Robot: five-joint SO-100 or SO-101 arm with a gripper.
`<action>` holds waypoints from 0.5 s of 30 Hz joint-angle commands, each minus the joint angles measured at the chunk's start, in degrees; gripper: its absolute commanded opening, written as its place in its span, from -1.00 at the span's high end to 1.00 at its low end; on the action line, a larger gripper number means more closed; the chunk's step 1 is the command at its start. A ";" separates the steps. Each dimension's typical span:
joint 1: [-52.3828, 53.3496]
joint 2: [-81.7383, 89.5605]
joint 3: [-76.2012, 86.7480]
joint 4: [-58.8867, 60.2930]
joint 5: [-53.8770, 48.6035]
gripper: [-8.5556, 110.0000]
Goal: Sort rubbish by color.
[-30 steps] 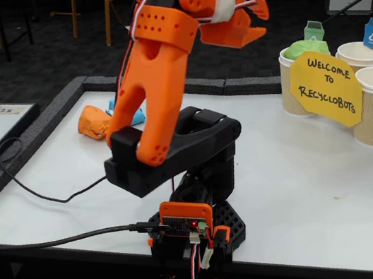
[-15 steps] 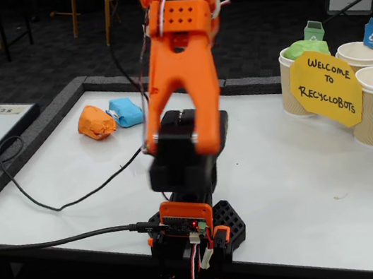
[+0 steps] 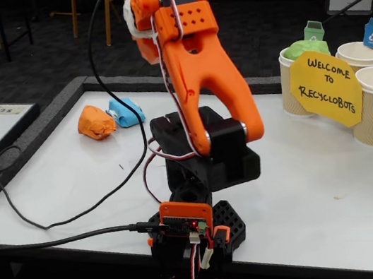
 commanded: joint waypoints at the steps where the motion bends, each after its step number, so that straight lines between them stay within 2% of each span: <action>1: -2.29 -1.23 -1.32 -2.20 -1.41 0.85; 15: -2.72 -5.27 -0.18 -5.19 -1.41 0.85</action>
